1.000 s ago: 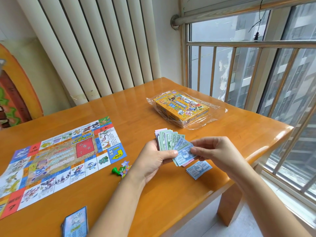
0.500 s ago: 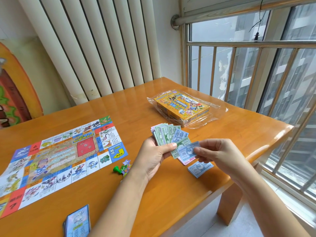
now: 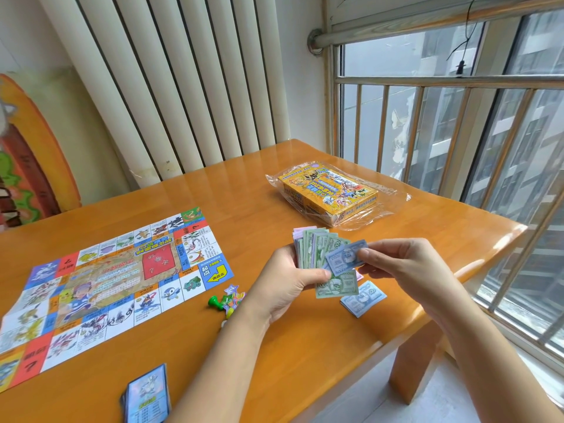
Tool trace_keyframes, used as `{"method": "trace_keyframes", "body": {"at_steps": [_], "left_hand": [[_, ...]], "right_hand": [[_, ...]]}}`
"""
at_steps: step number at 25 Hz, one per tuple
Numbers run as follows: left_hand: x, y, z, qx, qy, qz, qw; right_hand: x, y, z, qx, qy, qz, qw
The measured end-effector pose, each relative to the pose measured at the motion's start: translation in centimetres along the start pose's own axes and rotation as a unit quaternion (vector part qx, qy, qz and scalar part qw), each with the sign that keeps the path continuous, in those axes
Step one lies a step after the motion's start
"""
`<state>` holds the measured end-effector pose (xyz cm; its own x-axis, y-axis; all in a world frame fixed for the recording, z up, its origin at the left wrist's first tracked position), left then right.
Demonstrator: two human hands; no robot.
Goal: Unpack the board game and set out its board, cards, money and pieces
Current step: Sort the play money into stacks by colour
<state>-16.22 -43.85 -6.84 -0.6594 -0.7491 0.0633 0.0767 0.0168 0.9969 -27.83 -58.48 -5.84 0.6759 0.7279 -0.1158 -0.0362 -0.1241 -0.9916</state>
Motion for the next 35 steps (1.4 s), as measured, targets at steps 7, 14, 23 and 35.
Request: {"method": "trace_keyframes", "body": {"at_steps": [7,14,23,35], "left_hand": [[0.1,0.4,0.3,0.016,-0.024,-0.015,0.999],[-0.4,0.7,0.5,0.012,-0.042,-0.026,0.999],[-0.1,0.8,0.7,0.011,-0.056,-0.024,0.998],[-0.8,0.8,0.4,-0.205,0.027,-0.066,0.976]], "right_hand": [[-0.3,0.3,0.1,0.011,-0.024,0.059,0.998],[-1.0,-0.3,1.0,0.04,-0.031,-0.026,0.998],[-1.1,-0.2,1.3,0.047,-0.019,-0.064,0.997],[-1.7,2.9,0.8,0.044,0.02,0.078,0.996]]}}
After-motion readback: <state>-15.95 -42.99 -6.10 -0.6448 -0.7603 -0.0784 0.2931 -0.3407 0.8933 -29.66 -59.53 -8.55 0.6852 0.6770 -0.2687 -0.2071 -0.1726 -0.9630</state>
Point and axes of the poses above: each hand's wrist, its own z-axis away from the middle knuckle, its own x-axis out of the palm, y = z × x, the point moved 1 cm from there along -z, towards the middle knuckle, and after that the axes turned 10 degrees about y, right-handed, at the moved point
